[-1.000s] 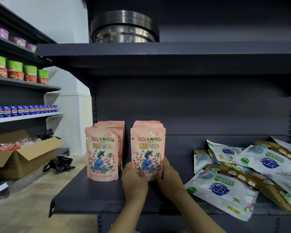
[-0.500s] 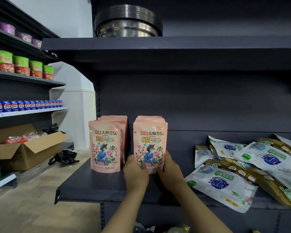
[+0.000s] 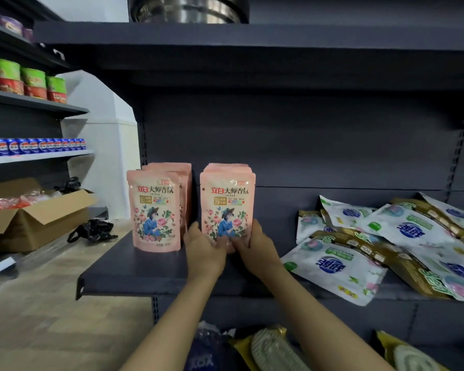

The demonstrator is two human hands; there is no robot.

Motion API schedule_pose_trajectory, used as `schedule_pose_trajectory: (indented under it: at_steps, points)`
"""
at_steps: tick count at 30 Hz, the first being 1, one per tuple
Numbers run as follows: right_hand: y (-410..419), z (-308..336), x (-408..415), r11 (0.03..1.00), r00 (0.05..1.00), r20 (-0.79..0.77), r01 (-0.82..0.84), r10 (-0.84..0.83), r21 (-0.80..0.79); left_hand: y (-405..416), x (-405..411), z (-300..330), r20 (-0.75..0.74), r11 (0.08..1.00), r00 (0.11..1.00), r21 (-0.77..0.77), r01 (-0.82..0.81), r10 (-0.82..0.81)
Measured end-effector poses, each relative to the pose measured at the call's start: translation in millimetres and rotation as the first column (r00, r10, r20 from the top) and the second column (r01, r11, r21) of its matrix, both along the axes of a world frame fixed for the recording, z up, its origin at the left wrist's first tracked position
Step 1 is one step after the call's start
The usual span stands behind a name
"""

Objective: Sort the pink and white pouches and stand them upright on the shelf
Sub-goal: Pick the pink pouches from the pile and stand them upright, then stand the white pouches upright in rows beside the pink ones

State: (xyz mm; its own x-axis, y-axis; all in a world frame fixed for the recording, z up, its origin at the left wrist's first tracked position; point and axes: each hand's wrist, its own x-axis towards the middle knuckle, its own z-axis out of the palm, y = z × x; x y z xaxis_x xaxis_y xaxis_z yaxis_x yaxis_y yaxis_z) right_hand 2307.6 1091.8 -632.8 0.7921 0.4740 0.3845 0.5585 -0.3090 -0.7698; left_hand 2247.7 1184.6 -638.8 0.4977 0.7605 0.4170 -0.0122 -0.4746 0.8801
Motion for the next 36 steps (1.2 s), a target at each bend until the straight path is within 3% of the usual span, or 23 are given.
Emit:
schedule_pose_trajectory:
  at_steps: [4,10,14,17,22,26,30,36]
  points:
    - [1.0,1.0,3.0,0.998,0.998,-0.009,0.057,-0.057,0.007,-13.0,-9.8,5.3,0.135,0.993,0.987,0.062,-0.1,0.091]
    - [-0.1,1.4,4.2,0.998,0.997,-0.048,0.067,-0.067,-0.005,-9.0,-13.1,18.0,0.315,0.971,0.949,0.222,-0.089,0.015]
    - [-4.0,11.3,-3.8,0.987,0.998,-0.043,0.056,-0.05,0.151,-14.0,-7.0,37.4,0.388,0.944,0.919,0.323,-0.069,-0.066]
    - [-14.0,30.2,1.9,0.959,0.999,0.017,0.045,-0.051,0.28,-26.2,0.7,58.4,0.46,0.92,0.886,0.371,-0.127,-0.063]
    - [-57.9,66.8,29.5,0.969,0.989,0.116,0.06,-0.089,0.24,-63.3,22.3,83.5,0.526,0.909,0.84,0.403,-0.106,-0.136]
    - [-104.0,71.6,59.1,0.979,0.976,0.158,0.122,-0.148,0.165,-90.8,55.9,85.3,0.416,0.929,0.892,0.369,0.011,-0.176]
    - [-135.3,70.6,95.4,0.983,0.97,0.162,0.173,-0.182,0.068,-105.4,92.9,75.2,0.114,0.956,0.986,0.281,0.082,-0.118]
    - [-142.8,90.0,141.0,0.988,0.983,0.117,0.15,-0.144,-0.044,-106.7,138.4,86.2,-0.264,0.985,0.962,0.139,0.105,-0.065]
